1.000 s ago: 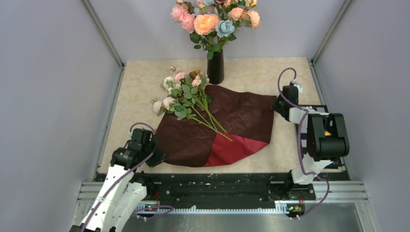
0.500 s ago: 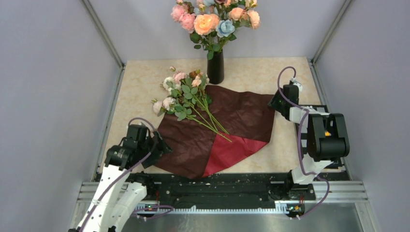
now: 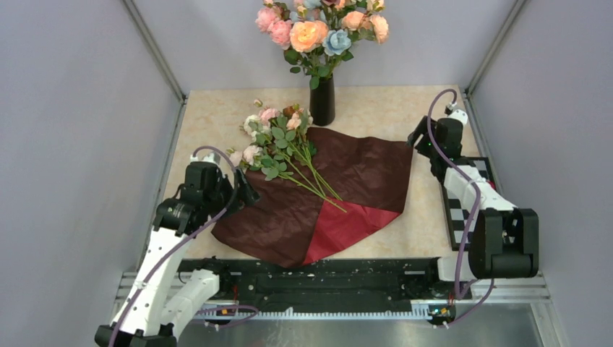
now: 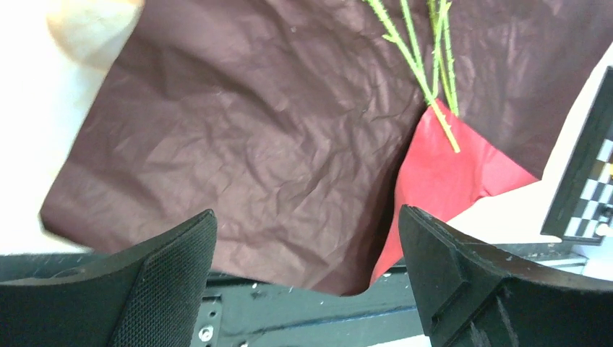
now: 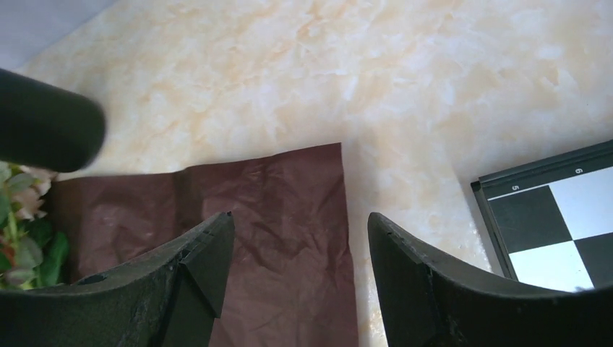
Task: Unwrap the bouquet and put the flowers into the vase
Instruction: Unfold the wrapping paper at the center of the board.
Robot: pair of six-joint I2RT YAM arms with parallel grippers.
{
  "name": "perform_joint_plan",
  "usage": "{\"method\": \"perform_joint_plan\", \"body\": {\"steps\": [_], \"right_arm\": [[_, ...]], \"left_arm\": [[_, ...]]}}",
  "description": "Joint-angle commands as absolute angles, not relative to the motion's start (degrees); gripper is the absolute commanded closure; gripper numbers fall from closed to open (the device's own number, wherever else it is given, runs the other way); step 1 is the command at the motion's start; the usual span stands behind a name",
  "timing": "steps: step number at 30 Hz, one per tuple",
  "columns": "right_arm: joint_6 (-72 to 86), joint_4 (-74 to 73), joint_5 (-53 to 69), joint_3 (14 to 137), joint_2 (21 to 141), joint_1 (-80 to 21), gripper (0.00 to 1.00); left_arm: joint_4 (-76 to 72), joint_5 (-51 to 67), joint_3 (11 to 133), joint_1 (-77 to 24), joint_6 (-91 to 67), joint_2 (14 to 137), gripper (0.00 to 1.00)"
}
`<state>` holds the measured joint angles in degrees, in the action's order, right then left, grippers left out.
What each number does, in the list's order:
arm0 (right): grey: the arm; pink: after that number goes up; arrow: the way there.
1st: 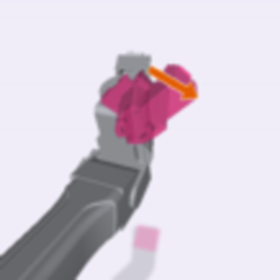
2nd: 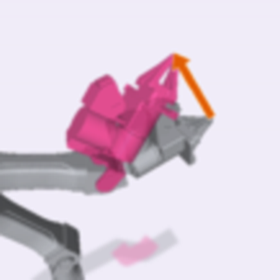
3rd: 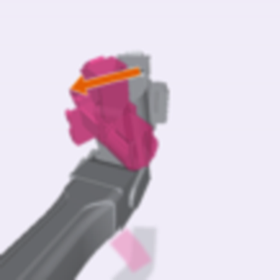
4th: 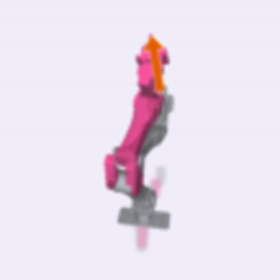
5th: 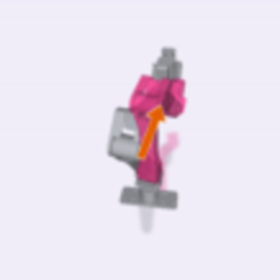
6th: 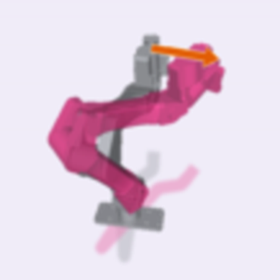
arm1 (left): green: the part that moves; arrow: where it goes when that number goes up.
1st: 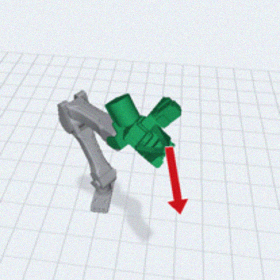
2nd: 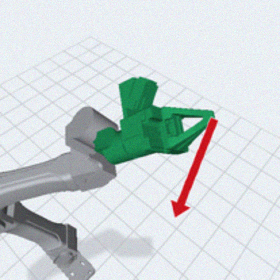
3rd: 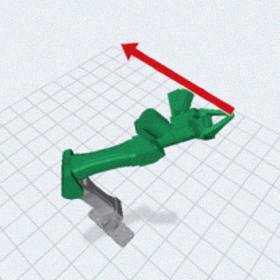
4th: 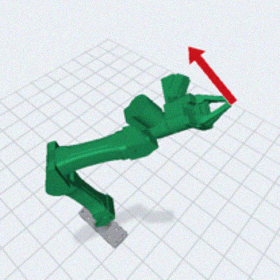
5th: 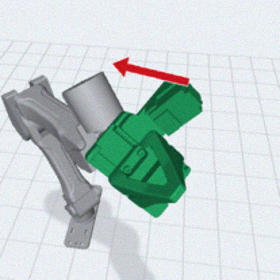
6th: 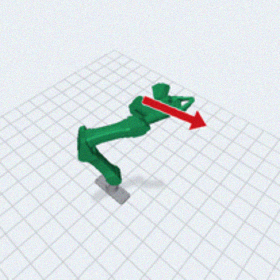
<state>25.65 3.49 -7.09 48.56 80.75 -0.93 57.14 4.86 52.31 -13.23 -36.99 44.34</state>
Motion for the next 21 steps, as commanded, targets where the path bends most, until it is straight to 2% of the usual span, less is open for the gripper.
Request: {"method": "perform_joint_plan", "body": {"steps": [1,4,10,21], "right_arm": [[24.5,-1.2,-0.4,49.5,75.2,-0.3,0.31],[24.9,-3.9,7.8,48.0,72.3,-0.3,0.33],[25.5,-6.2,24.6,42.6,69.8,-1.5,0.36],[27.1,-11.6,27.4,34.6,64.4,-16.1,0.42]], "left_arm": [[39.6,10.7,47.1,-13.3,-38.7,47.6,0.01],[28.1,16.0,42.7,-13.5,-42.7,51.4,0.01],[13.0,18.4,38.2,-15.4,-45.5,59.2,0.01],[2.5,18.9,31.5,-19.4,-46.8,69.8,0.01]]}}
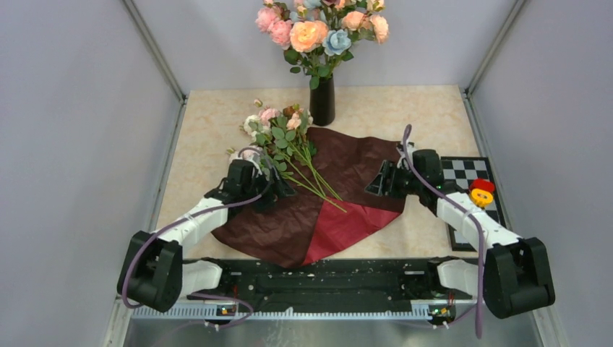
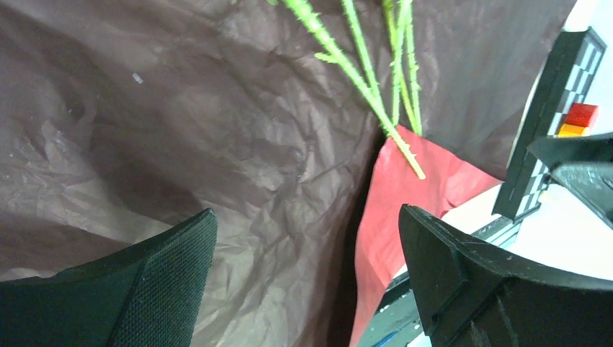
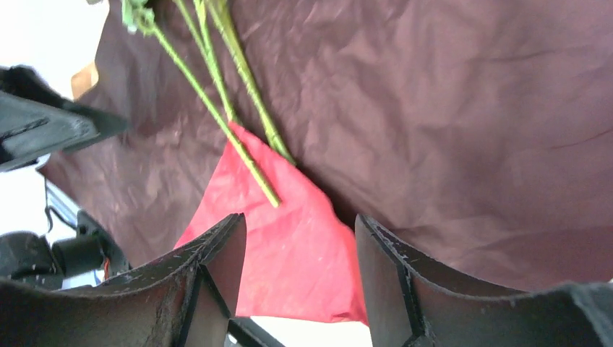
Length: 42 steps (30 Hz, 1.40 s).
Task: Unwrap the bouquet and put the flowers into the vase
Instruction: Unfold the wrapping paper at the center of the board.
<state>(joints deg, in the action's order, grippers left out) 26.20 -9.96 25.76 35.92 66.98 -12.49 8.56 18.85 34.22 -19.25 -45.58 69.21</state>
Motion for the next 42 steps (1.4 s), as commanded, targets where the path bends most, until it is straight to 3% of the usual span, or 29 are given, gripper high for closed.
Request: {"method": "perform_joint_plan", "body": {"steps": [1,11,19,27,35,42], "right_arm": [[27.2,-12.0,27.0,34.0,64.1,-17.1,0.42],[29.1,-10.3,25.8,28.2,64.0,-19.7,0.46],[29.6,-9.7,24.7,27.6,63.7,-19.7,0.46],[29.8,-10.6,23.3,28.6,62.8,-19.7,0.47],[30.6,-9.8,23.5,30.3,62.0,-19.7,0.47],[30.3,-5.1,24.9,31.5,63.6,-21.1,0.45]], "left_arm": [[2.5,17.5,30.8,-19.4,-47.0,69.7,0.01],[-1.9,15.2,22.4,-19.4,-49.5,67.9,0.01],[4.5,13.7,25.8,-21.8,-44.1,59.9,0.01],[3.8,11.8,28.8,-31.3,-47.6,54.0,0.01],[-13.3,9.8,24.2,-44.1,-59.5,60.3,0.01],[-13.0,6.1,27.8,-49.6,-59.4,69.4,0.01]]}}
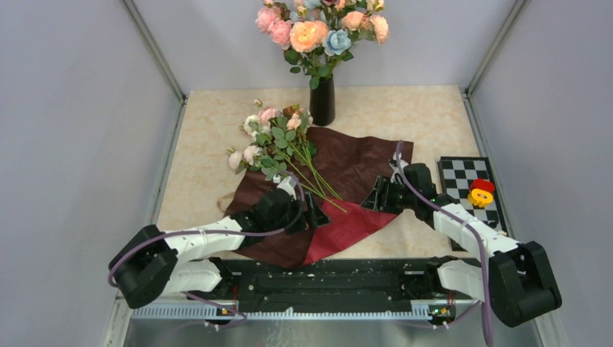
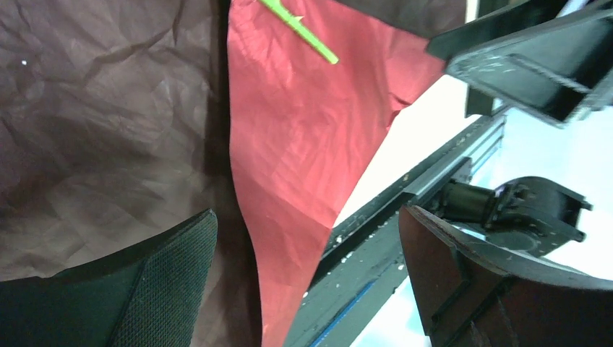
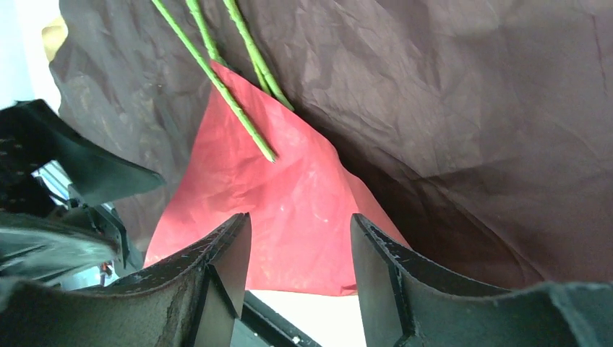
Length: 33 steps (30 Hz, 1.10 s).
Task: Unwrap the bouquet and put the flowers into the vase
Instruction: Unfold the wrapping paper at the center of the board.
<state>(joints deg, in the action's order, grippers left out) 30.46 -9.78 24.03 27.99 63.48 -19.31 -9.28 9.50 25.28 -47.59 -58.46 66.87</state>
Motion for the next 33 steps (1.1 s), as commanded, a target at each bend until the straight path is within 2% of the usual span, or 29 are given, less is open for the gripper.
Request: {"method": "perform_joint_plan", "body": {"steps": [1,5,9,16,25,29,33], "right_arm": [[29.8,-5.1,24.5,32.0,64.5,-21.8,0.44],[28.1,-5.0,21.9,34.1,66.9,-25.0,0.43],[27.9,-3.6,20.9,35.0,69.5,-27.4,0.44],[28.7,-0.5,22.6,35.9,74.1,-29.9,0.50],[27.4,-0.4,21.9,39.8,79.3,-33.3,0.56],[26.3,-0.4,20.7,41.3,81.6,-34.8,0.56],[22.8,0.7,19.5,43.6,84.6,-37.0,0.56]], "left_arm": [[-12.1,5.5,28.5,-50.4,-58.9,70.1,0.01],[-9.8,3.4,30.3,-52.2,-58.0,72.4,0.04],[-8.7,1.9,31.1,-54.0,-58.0,73.8,0.18],[-6.4,0.5,32.3,-55.6,-58.3,75.2,0.35],[-5.6,1.5,33.3,-56.2,-58.1,75.8,0.74],[-5.3,1.4,32.9,-56.5,-58.4,75.4,0.89],[-5.8,2.0,32.6,-56.8,-57.8,75.0,0.97]]}}
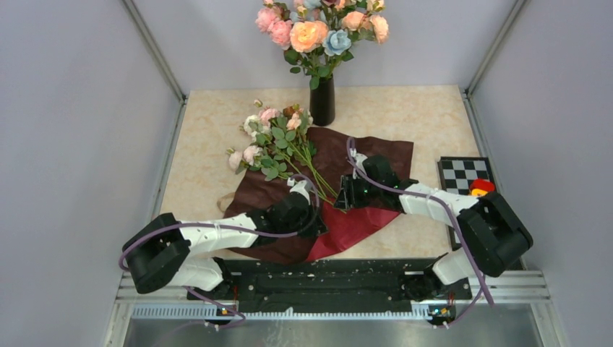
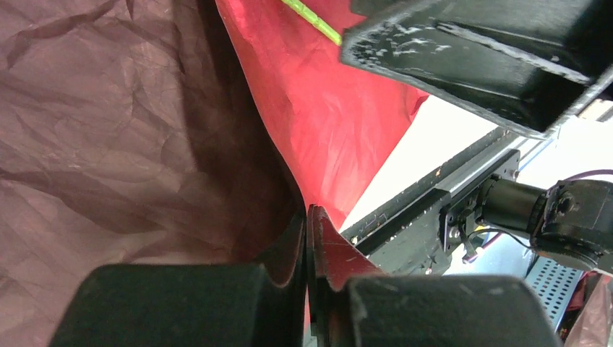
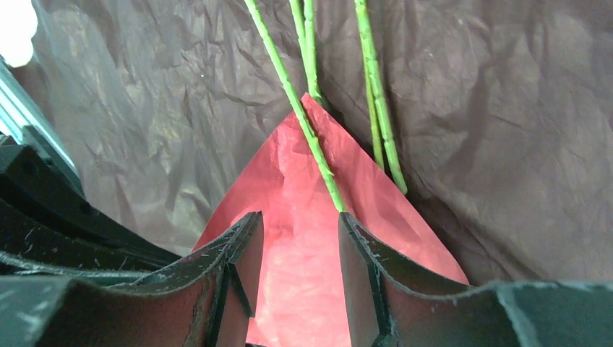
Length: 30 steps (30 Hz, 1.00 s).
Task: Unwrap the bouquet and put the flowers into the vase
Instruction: Unfold the wrapping paper at the center of the board.
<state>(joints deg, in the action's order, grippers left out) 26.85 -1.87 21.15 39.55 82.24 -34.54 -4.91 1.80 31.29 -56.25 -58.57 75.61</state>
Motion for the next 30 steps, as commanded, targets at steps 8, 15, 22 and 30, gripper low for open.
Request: {"method": "perform_joint_plan", "body": {"steps": [8,15,22,30], "right_arm": [[19.4,-1.2,16.3,48.4,90.8,-40.0,0.59],[19.1,-1.0,15.8,49.6,91.5,-40.2,0.59],[17.9,-1.5,16.0,50.8,93.2,-40.2,0.60],[18.1,-0.4,17.7,51.4,95.2,-40.3,0.66]], "left_arm": [[-7.0,4.0,33.2,-57.1,-53.5,74.5,1.00],[-5.0,5.5,34.0,-57.6,-47.5,72.1,1.00],[-1.8,6.9,34.2,-58.2,-42.6,69.1,1.00],[-2.8,8.4,34.0,-58.6,-39.7,66.7,1.00]]}}
